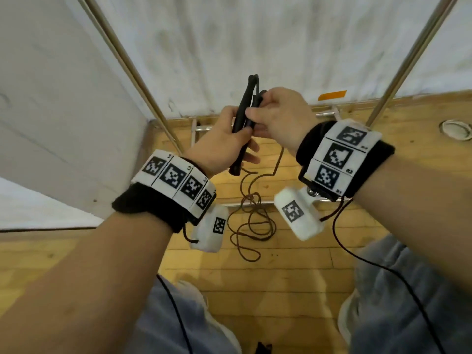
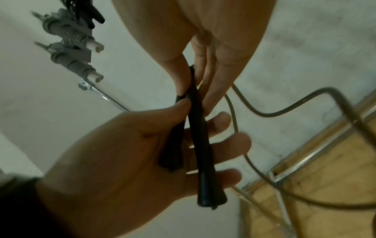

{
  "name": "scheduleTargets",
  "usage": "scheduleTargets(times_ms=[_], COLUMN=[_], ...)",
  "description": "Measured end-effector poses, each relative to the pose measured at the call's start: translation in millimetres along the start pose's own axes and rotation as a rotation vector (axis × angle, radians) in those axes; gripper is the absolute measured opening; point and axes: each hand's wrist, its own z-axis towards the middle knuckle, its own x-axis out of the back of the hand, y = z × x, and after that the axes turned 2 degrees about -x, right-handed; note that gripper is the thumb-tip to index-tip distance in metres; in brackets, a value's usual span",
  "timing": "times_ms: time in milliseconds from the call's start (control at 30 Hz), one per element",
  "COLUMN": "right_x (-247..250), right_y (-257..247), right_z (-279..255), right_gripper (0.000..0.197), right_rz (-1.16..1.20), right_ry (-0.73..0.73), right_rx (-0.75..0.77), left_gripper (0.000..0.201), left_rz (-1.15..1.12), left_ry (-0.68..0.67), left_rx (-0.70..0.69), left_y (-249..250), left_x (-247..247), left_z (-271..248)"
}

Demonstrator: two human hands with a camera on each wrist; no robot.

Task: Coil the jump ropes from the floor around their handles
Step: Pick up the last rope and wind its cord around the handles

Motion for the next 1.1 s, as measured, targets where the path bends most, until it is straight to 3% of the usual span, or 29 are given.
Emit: scheduleTargets(times_ms=[100,167,200,267,367,600,700,867,1000,1100], right_x=[14.2,26.5,29.9,32.8,30.0,30.2,25.0,24.7,26.5,26.8], right_y=[4.9,10.7,11.7,7.6,-2.5,-16.3,-22.6,-33.0,-33.9,-35.6], right_z=[0.6,2.0,3.3,5.9,8.4,2.7,-3.6,-7.5,-10.3,-14.0], right_gripper=[0.018,0.029,0.027,0.027,0.026,0.034,0.037,0.036,0.029,0.031], right_rz=[-0.387,-0.790,-0.832,-0.670,-0.414,-0.604,-0.532,-0.395,-0.336,-0.346], right_ry=[-0.023,0.075,0.162,0.210,0.070,-0.052,-0.026,0.104,0.194,0.208], right_rx=[0.131,0.307,0.392,0.438,0.351,0.439,0.503,0.475,0.433,0.440], left_gripper=[0.020,0.025,0.026,0.028,0.024,0.015,0.010,0.008,0.024,0.024], left_rz=[0.094,0.208,0.243,0.250,0.198,0.430,0.523,0.452,0.479,0.590], left_ry=[-0.039,-0.049,-0.054,-0.081,-0.078,-0.065,-0.040,0.215,0.201,0.172], left_rx=[-0.049,-0.088,-0.103,-0.125,-0.178,-0.193,-0.225,-0.289,-0.343,-0.315], left_y=[-9.2,-15.7,-17.3,-17.1,-10.9,-3.8,-4.0,5.3,15.6,19.2], left_x=[3.4,7.5,9.5,13.2,17.7,32.5,32.6,21.5,12.2,11.4], left_z=[5.4,7.8,8.9,10.7,11.8,6.4,-0.5,-9.9,-20.4,-27.1])
